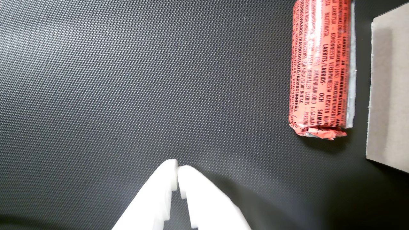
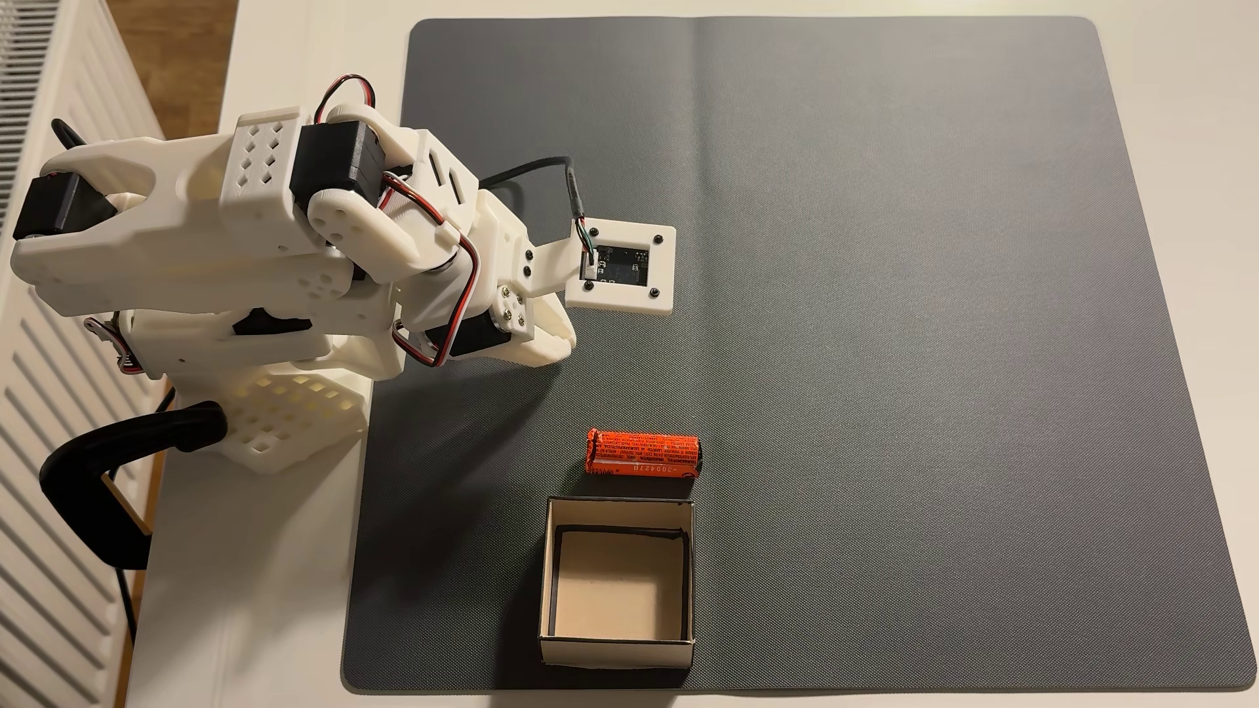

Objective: Pick the red object and place it in the box

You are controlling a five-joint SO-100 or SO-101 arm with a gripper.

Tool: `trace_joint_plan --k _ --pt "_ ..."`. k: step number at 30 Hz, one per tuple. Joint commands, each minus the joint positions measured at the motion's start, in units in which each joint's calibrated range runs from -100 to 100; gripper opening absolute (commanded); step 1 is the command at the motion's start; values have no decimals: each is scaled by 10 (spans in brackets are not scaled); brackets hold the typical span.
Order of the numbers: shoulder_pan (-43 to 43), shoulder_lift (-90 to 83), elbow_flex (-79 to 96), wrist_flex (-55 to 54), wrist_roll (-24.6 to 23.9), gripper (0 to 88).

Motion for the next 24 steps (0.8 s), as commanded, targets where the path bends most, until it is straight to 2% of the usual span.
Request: trace_joint_plan --k 1,13,16,24 --pt "-3 7 7 8 -1 15" --pt "-1 7 7 -14 -5 7" --pt "-5 6 7 -78 -4 7" --pt "-29 6 7 -350 -1 7"
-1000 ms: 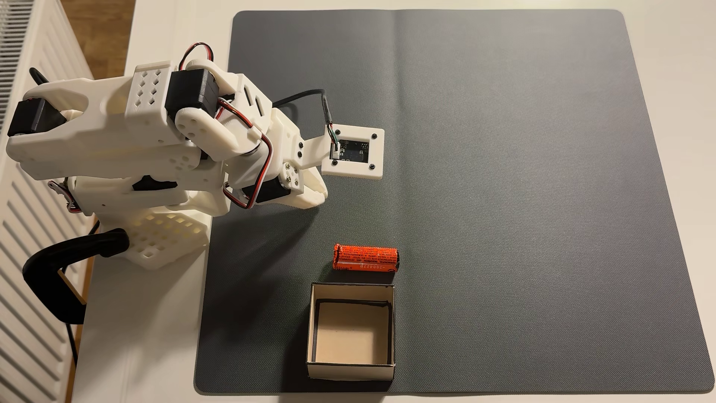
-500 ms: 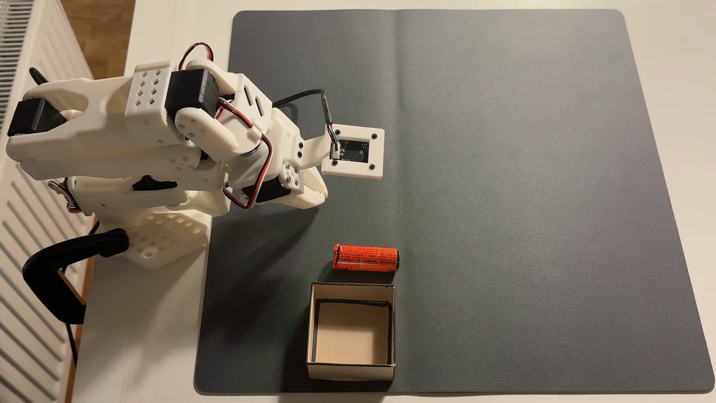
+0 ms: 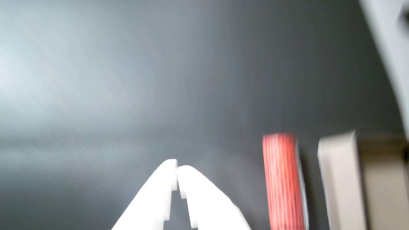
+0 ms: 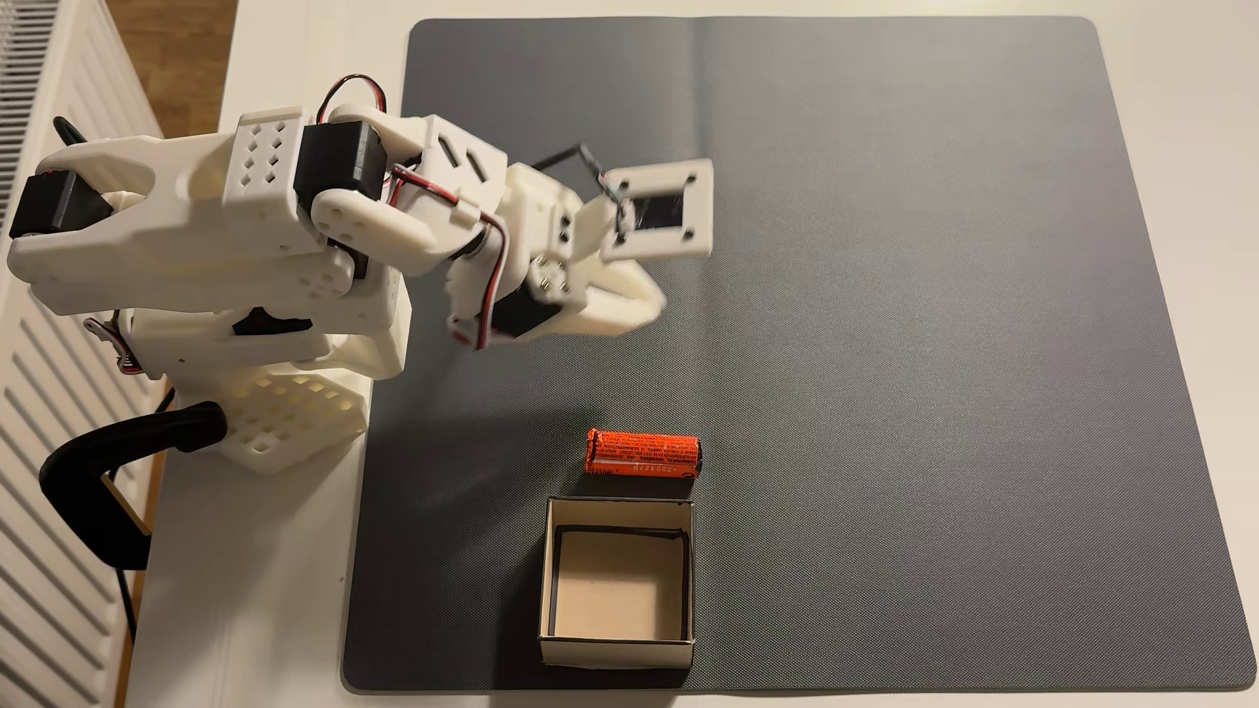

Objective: Pick the red object and place it in the box

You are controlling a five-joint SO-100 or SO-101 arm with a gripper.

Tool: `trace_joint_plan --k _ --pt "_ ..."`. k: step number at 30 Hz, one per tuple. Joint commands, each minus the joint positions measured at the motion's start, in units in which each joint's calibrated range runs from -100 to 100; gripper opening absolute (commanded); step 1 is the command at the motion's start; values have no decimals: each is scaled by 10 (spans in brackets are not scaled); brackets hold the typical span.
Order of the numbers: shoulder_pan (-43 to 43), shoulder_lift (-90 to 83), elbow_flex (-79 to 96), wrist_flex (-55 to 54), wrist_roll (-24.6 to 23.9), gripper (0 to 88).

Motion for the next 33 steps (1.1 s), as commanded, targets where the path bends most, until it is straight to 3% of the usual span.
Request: trace_joint_plan --k 1,4,11,21,33 --pt "-14 -3 5 -112 2 7" --pt "-3 -2 -8 -122 1 12" --pt "66 -3 -85 17 21 8" --pt "96 -3 -92 23 38 23" --pt "88 -3 -18 14 38 407"
